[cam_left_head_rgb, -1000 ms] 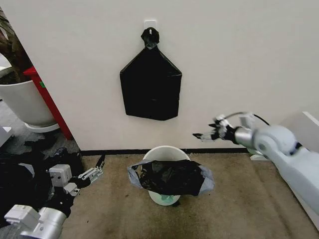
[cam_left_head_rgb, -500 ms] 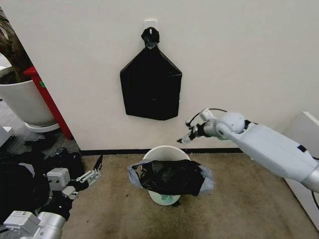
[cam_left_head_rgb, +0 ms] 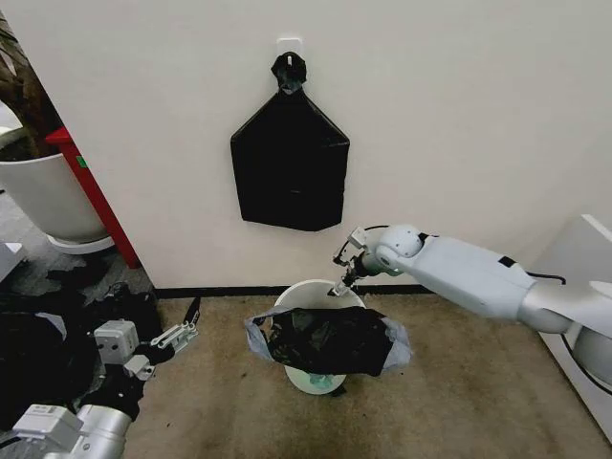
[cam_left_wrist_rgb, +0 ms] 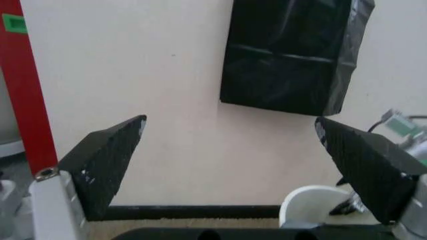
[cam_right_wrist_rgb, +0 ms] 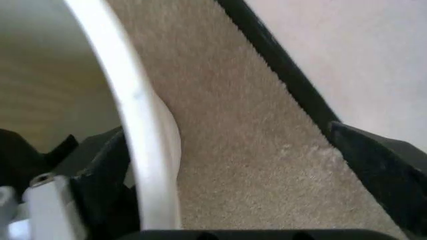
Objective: Place the garbage bag over the trash bin.
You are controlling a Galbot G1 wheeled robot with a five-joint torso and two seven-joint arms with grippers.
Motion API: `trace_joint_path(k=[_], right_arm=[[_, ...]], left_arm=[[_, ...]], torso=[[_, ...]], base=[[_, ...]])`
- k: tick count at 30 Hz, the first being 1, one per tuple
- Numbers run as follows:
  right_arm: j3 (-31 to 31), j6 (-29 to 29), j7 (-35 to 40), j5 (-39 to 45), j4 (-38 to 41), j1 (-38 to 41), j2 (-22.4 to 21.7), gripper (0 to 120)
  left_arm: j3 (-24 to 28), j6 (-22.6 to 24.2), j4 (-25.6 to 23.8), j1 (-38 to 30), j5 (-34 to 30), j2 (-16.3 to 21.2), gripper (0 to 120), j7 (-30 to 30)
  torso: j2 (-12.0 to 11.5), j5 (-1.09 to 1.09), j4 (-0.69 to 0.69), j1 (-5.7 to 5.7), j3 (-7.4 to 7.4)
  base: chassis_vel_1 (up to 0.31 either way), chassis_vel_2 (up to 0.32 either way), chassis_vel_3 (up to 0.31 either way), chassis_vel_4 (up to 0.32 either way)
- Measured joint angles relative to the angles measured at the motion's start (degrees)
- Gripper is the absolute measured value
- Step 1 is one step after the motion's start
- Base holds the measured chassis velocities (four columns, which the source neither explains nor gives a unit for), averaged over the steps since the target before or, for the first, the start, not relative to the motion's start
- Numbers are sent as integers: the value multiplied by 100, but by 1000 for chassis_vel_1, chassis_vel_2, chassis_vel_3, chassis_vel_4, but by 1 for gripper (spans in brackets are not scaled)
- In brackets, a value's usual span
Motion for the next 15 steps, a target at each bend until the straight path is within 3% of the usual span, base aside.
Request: trace_joint_path(k=[11, 15], right_arm=[[-223, 9, -75, 229, -314, -70, 201, 63], [-235, 9, 16, 448, -162, -88, 152, 45]], left_arm=[[10, -56, 2, -135, 3, 2, 100, -6], [1, -79, 2, -135, 1, -14, 100, -9]], torso=[[1, -1, -2, 0, -2], [1, -2, -2, 0, -1]], base=[[0, 0, 0, 0], [0, 0, 0, 0]])
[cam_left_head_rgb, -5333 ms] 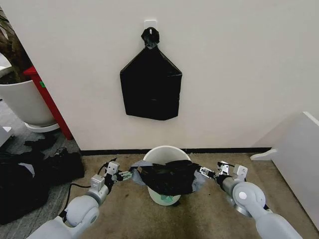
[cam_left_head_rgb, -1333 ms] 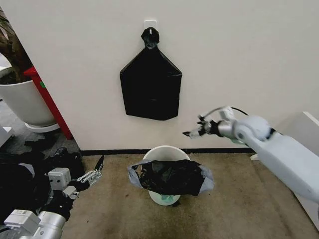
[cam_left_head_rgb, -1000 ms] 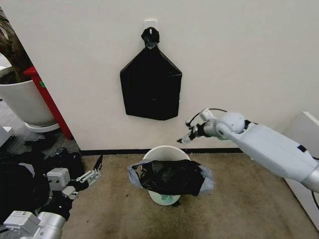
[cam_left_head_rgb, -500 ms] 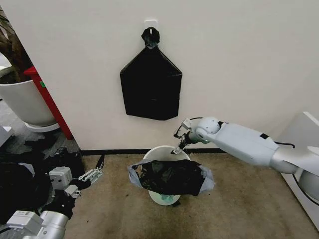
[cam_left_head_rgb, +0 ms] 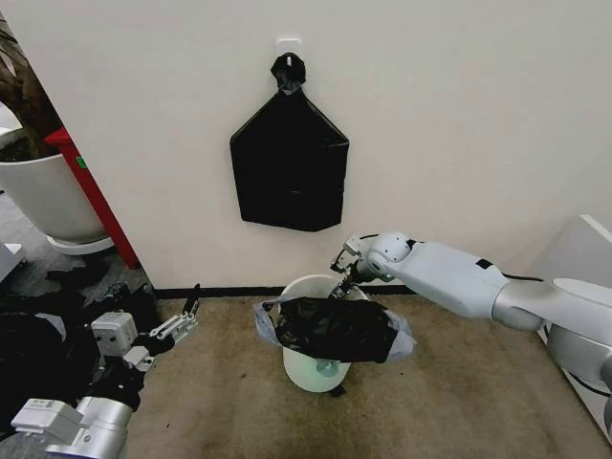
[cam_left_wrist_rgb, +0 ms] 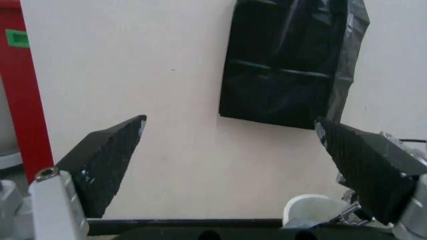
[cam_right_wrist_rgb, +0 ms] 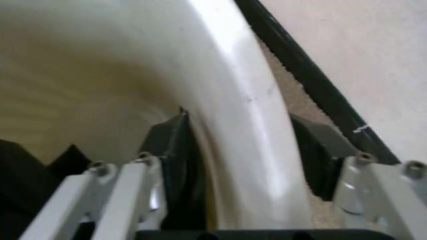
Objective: Place the garbage bag over the trash bin.
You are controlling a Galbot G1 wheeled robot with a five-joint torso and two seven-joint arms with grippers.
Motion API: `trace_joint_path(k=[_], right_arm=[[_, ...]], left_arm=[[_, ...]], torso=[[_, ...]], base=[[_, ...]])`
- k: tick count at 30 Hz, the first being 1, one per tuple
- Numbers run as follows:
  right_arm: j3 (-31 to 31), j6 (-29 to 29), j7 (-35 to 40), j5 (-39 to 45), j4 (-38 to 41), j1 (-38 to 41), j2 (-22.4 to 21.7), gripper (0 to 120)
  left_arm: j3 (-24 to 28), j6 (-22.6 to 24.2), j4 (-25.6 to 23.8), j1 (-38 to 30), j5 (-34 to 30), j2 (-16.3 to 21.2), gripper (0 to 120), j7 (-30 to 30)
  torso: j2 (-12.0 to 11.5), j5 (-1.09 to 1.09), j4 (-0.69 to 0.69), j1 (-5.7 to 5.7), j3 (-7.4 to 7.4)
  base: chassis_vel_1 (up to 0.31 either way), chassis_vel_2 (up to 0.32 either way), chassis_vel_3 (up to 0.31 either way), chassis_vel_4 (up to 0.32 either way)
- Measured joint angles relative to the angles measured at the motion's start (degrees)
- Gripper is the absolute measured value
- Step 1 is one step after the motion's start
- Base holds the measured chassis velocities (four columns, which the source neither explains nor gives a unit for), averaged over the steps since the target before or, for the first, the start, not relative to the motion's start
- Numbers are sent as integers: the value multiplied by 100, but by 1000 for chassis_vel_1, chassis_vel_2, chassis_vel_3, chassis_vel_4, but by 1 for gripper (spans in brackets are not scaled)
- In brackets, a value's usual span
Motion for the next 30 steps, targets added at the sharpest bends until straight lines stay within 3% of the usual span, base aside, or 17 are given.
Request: trace_joint_path(k=[3, 9, 15, 25, 30], right_arm=[[10, 0, 63, 101, 81, 9, -18, 37], [8, -1, 271, 434, 424, 19, -153, 12], [103, -11, 612, 854, 844, 37, -380, 0], [386, -11, 1060, 1471, 1316, 93, -1103, 0], [728, -10, 2097, 2631, 2023, -96, -1856, 0]], left_arm=[[32, -4, 0, -17, 5, -7, 100, 2], [80, -15, 0, -60, 13, 30, 100, 3], [77, -44, 0, -32, 13, 25, 100, 0], [151, -51, 2, -105, 16, 42, 100, 4], [163, -51, 4, -139, 3, 62, 100, 0]], torso=[[0, 1, 1, 0, 0], [0, 2, 1, 0, 1], [-1, 5, 2, 0, 3], [-1, 5, 2, 0, 2], [-1, 4, 0, 0, 1]], base=[[0, 0, 0, 0], [0, 0, 0, 0], [0, 0, 0, 0], [0, 0, 0, 0], [0, 0, 0, 0]])
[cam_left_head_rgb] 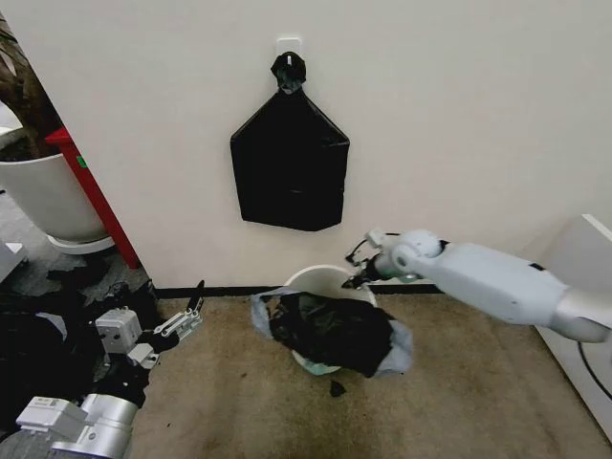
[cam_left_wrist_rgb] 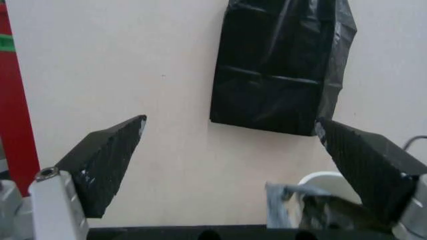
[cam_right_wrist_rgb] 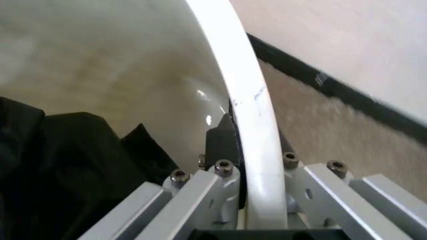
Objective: Place the garbage bag over the trash bin.
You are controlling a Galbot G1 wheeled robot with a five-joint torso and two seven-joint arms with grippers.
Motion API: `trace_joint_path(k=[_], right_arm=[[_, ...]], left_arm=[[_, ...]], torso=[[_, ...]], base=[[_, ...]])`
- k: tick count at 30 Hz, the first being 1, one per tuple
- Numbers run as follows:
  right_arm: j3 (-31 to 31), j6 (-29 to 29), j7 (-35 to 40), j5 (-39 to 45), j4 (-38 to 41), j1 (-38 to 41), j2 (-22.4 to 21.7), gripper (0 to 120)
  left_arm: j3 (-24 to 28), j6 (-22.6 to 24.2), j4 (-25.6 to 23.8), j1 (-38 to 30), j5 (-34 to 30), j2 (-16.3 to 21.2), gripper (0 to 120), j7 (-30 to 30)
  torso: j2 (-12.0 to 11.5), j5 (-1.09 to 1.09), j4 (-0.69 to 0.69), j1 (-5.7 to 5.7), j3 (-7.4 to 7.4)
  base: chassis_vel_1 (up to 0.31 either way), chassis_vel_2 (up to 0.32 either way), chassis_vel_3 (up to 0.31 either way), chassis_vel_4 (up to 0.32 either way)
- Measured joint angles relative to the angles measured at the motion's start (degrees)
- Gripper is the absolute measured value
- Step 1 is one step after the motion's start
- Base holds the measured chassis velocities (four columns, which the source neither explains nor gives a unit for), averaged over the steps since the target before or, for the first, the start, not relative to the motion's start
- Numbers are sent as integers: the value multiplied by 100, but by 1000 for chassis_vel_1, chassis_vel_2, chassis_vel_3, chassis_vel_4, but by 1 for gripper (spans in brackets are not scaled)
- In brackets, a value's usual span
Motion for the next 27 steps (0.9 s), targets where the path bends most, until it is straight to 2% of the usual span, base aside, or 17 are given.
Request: trace_joint_path(k=[1, 2, 8, 9, 12, 14, 15, 17, 21, 27], right_arm=[[115, 0, 352, 257, 178, -100, -110, 0], [115, 0, 352, 257, 178, -100, -110, 0], [1355, 10, 3794, 2814, 1403, -1037, -400, 0], [1355, 10, 3794, 2814, 1403, -1037, -400, 0], [2325, 51, 5478, 3802, 1923, -1662, -322, 0], [2869, 284, 6121, 4145, 2270, -2075, -262, 0], [3144, 605, 6556, 4249, 2563, -2352, -228, 0], [3244, 753, 6739, 4281, 2685, -2457, -218, 0], [3732, 1742, 7759, 4523, 3189, -2874, -71, 0], [3875, 2770, 8571, 4004, 3347, -3133, 274, 0]], left_arm=[[6, 0, 5, -12, -3, 1, 100, -1], [6, 0, 5, -12, -3, 1, 100, -1], [41, 0, 27, -95, -38, 66, 100, -7], [41, 0, 27, -95, -38, 66, 100, -7], [41, 3, 16, -111, -57, 62, 100, -18], [40, 2, 8, -105, -60, 28, 100, -22], [39, -2, 5, -90, -61, -10, 100, -22], [39, -2, 5, -84, -61, -21, 100, -23], [59, -6, 3, -124, -63, -56, 100, -23], [100, -6, 1, -164, -58, -45, 100, -23]], torso=[[0, -1, -1, 0, 0], [0, -1, -1, 0, 0], [0, 0, 1, 0, 0], [0, 0, 1, 0, 0], [0, -2, 1, 0, 0], [0, -1, 0, 0, -1], [0, 0, 1, 0, -1], [0, 0, 1, 0, -1], [0, -2, 1, 0, -1], [0, -2, 1, 0, 0]], base=[[0, 0, 0, 0], [0, 0, 0, 0], [0, 0, 0, 0], [0, 0, 0, 0], [0, 0, 0, 0], [0, 0, 0, 0], [0, 0, 0, 0], [0, 0, 0, 0], [0, 0, 0, 0], [0, 0, 0, 0]])
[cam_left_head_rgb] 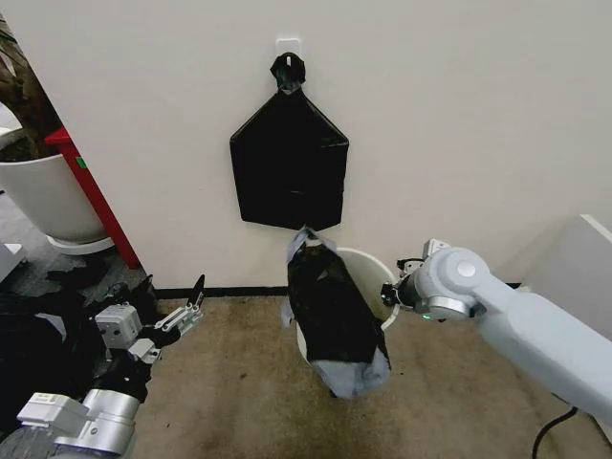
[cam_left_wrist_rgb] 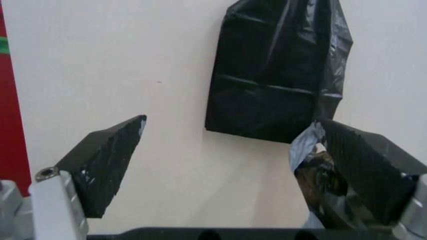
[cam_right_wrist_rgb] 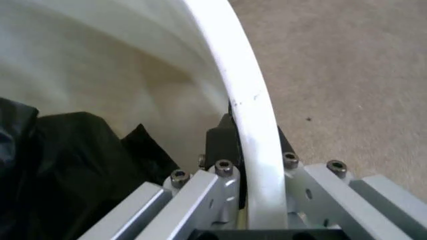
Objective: Place the garbage bag over the trash bin.
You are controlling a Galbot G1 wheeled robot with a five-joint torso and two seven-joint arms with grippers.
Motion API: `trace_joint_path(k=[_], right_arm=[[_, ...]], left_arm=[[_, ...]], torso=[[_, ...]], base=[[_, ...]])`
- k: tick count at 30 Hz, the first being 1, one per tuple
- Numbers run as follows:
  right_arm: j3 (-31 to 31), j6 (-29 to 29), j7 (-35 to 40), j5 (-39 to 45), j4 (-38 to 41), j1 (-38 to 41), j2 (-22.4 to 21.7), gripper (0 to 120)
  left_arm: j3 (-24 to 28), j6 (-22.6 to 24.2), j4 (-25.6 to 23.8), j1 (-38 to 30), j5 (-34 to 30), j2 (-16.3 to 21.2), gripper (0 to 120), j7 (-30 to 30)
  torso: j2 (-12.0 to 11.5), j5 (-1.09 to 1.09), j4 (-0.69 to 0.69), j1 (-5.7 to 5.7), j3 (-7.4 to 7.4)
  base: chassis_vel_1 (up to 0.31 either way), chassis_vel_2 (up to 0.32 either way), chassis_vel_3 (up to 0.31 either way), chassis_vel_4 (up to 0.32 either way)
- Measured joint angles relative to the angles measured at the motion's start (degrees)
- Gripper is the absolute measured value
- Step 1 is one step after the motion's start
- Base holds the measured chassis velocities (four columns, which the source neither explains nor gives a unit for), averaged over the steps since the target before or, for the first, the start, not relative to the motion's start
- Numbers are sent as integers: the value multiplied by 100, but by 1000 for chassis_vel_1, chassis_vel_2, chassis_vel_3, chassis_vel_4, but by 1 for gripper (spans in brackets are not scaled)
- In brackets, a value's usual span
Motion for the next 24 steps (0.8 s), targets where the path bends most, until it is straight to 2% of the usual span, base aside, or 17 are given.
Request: trace_joint_path(k=[3, 10, 24], right_arm=[[15, 350, 253, -268, 178, -237, 132, 0], [-48, 706, 272, -826, 424, -824, 395, 0], [-387, 932, 211, -1978, -234, -1239, 1082, 0]], left_arm=[[9, -3, -1, 12, 18, -30, 100, 1], [39, -45, -2, 41, 74, -81, 100, 6], [85, -62, 87, 63, 149, -50, 100, 2]], torso=[[0, 0, 0, 0, 0], [0, -1, -1, 0, 0], [0, -1, -1, 0, 0]], base=[[0, 0, 0, 0], [0, 0, 0, 0], [0, 0, 0, 0]])
